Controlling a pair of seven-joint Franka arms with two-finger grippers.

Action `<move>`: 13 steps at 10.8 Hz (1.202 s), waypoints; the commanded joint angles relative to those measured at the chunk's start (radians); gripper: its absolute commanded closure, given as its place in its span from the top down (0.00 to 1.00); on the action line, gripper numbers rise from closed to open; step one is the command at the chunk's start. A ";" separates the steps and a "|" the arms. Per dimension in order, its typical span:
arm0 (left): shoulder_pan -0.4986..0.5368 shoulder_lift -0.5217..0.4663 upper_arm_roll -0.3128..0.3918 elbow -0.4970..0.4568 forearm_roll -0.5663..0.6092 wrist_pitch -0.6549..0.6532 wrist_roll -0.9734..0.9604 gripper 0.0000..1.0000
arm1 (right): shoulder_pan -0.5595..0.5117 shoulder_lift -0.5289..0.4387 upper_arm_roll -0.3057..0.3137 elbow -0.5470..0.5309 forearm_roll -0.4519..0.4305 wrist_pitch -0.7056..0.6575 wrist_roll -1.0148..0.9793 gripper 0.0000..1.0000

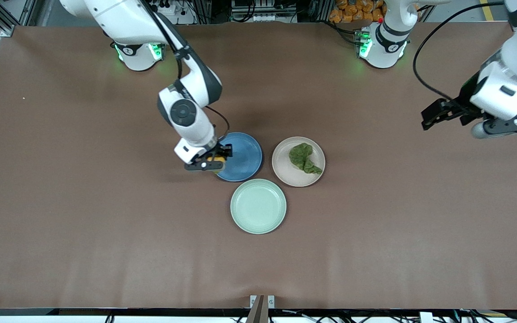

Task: Place lemon and lettuce in plates
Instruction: 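Carry the lemon over the blue plate with the right gripper and lower it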

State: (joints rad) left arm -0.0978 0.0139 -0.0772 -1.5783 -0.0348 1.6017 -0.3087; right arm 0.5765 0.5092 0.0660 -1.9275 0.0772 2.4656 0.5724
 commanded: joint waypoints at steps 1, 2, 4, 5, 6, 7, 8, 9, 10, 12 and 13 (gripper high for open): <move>0.010 -0.029 -0.013 -0.031 -0.028 -0.008 0.025 1.00 | 0.034 0.063 -0.002 0.065 -0.004 -0.002 0.046 0.22; 0.015 -0.031 -0.012 -0.031 -0.030 -0.008 0.030 1.00 | 0.046 0.081 -0.002 0.076 -0.004 -0.002 0.047 0.22; 0.055 -0.037 -0.009 -0.028 -0.034 -0.008 0.090 1.00 | 0.069 0.100 -0.003 0.079 -0.010 -0.001 0.047 0.22; 0.079 -0.037 -0.009 -0.023 -0.034 -0.009 0.123 1.00 | 0.072 0.103 -0.003 0.079 -0.022 -0.001 0.047 0.28; 0.095 -0.037 -0.009 -0.020 -0.057 -0.009 0.135 1.00 | 0.074 0.109 -0.003 0.081 -0.028 -0.001 0.047 0.35; 0.095 -0.040 -0.007 -0.019 -0.068 -0.011 0.134 1.00 | 0.072 0.109 -0.003 0.081 -0.030 -0.001 0.047 0.60; 0.095 -0.038 -0.006 -0.013 -0.068 -0.014 0.134 1.00 | 0.072 0.109 -0.003 0.081 -0.031 -0.001 0.047 1.00; 0.086 -0.040 -0.003 -0.011 -0.065 -0.017 0.123 1.00 | 0.072 0.109 -0.003 0.081 -0.042 -0.001 0.047 1.00; 0.087 -0.040 -0.006 -0.011 -0.056 -0.026 0.120 1.00 | 0.066 0.109 -0.003 0.084 -0.042 -0.002 0.049 1.00; 0.093 -0.034 -0.009 -0.003 -0.033 -0.043 0.129 1.00 | 0.060 0.106 -0.003 0.100 -0.031 -0.014 0.053 1.00; 0.090 -0.037 -0.013 0.000 0.013 -0.064 0.132 1.00 | 0.057 0.103 -0.005 0.120 -0.027 -0.025 0.050 1.00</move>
State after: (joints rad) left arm -0.0100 -0.0120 -0.0831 -1.5873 -0.0644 1.5761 -0.1933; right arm 0.6426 0.6053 0.0584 -1.8501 0.0563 2.4647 0.6020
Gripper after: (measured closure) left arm 0.000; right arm 0.000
